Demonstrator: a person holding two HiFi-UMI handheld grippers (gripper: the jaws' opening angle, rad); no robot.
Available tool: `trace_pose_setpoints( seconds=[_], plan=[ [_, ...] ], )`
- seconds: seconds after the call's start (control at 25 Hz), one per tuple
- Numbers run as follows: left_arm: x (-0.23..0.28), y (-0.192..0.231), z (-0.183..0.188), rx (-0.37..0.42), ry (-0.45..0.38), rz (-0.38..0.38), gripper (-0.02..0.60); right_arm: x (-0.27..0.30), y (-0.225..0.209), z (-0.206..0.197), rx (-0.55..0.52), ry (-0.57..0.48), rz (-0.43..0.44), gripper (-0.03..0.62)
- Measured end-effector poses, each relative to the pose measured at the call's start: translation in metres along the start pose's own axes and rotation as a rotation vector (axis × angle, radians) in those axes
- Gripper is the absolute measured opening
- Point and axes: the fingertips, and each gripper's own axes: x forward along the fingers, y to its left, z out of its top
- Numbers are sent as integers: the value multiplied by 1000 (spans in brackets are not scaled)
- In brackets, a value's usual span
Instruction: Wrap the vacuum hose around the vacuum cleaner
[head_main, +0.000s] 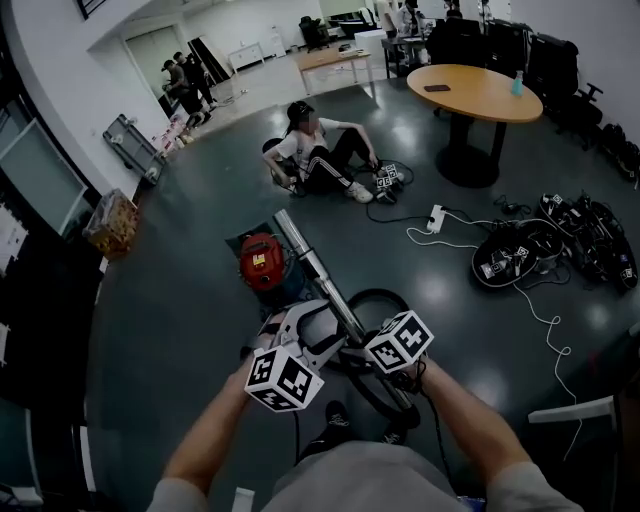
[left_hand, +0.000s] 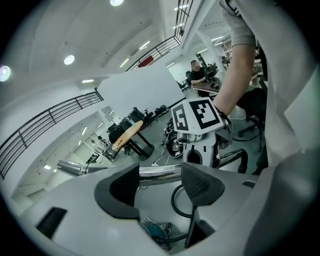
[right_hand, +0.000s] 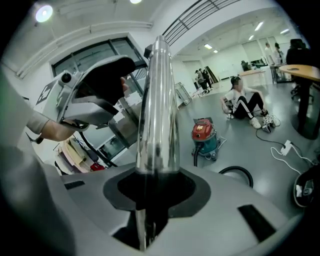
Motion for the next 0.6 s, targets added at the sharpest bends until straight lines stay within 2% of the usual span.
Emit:
trace_pose_setpoints(
  seconds=[0.32,0.48,0.6],
  plan=[
    [-5,26,-54,28,80,-29,267,60,1,14,-50,200,65,112],
    [-8,38,-93,26,119,-82,267,96,-2,21,-75,297,100,112],
    [-8,47,-127,35,164,-150,267,122,-8,30,-104,372,107,112]
  ],
)
